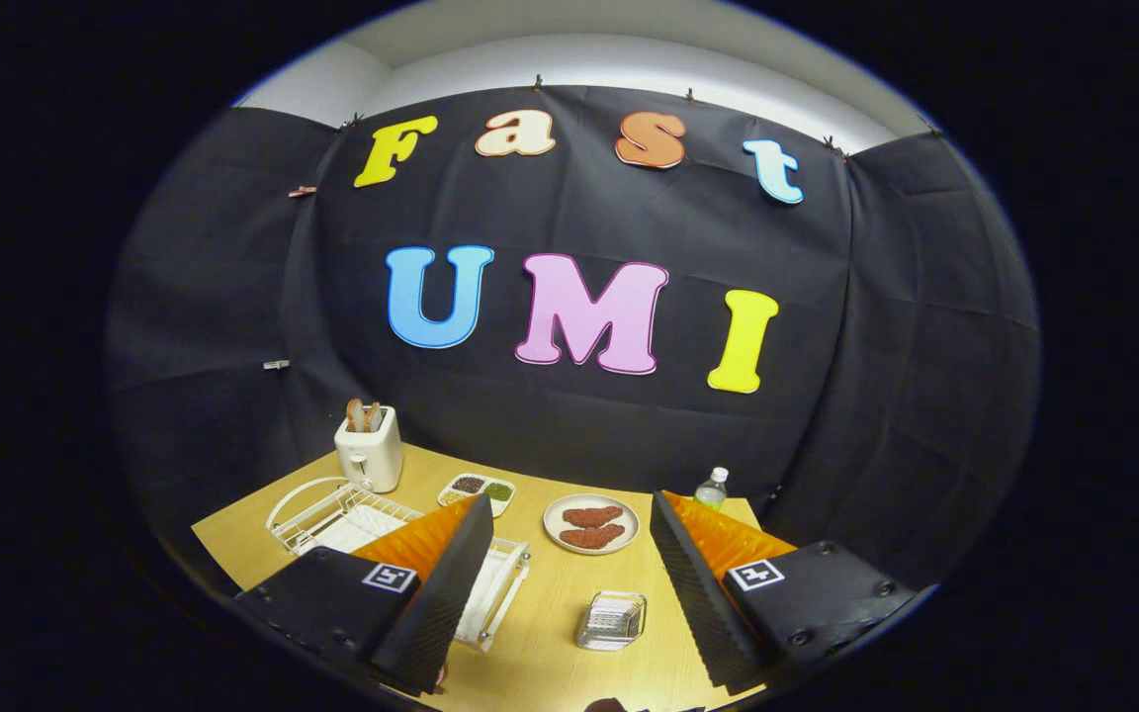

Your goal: Take the plate from the dish rack, then take the spoon from the basket and place it into the plate.

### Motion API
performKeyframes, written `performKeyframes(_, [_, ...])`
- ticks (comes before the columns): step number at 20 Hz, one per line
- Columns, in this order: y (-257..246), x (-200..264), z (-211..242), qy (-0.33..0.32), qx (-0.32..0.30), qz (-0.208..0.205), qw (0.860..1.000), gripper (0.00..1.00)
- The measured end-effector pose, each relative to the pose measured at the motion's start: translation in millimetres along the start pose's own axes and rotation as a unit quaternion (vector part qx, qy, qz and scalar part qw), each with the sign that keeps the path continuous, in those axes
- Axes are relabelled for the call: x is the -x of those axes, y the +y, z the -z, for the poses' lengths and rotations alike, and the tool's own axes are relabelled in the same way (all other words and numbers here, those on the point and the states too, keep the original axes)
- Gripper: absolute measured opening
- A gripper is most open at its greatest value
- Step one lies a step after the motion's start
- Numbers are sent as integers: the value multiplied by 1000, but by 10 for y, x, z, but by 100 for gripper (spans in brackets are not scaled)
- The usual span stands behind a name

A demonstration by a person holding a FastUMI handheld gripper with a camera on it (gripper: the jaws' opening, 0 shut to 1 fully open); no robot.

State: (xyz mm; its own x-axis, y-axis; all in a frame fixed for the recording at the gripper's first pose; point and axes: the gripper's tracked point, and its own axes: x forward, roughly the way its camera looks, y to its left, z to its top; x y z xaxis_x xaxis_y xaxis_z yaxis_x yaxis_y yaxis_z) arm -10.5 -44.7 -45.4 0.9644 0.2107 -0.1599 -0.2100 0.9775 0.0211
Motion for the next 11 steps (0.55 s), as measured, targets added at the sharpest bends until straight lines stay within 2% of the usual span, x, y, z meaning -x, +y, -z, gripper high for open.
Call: performKeyframes(11, [-291, -35, 197, 15, -13, -25, 999, 98])
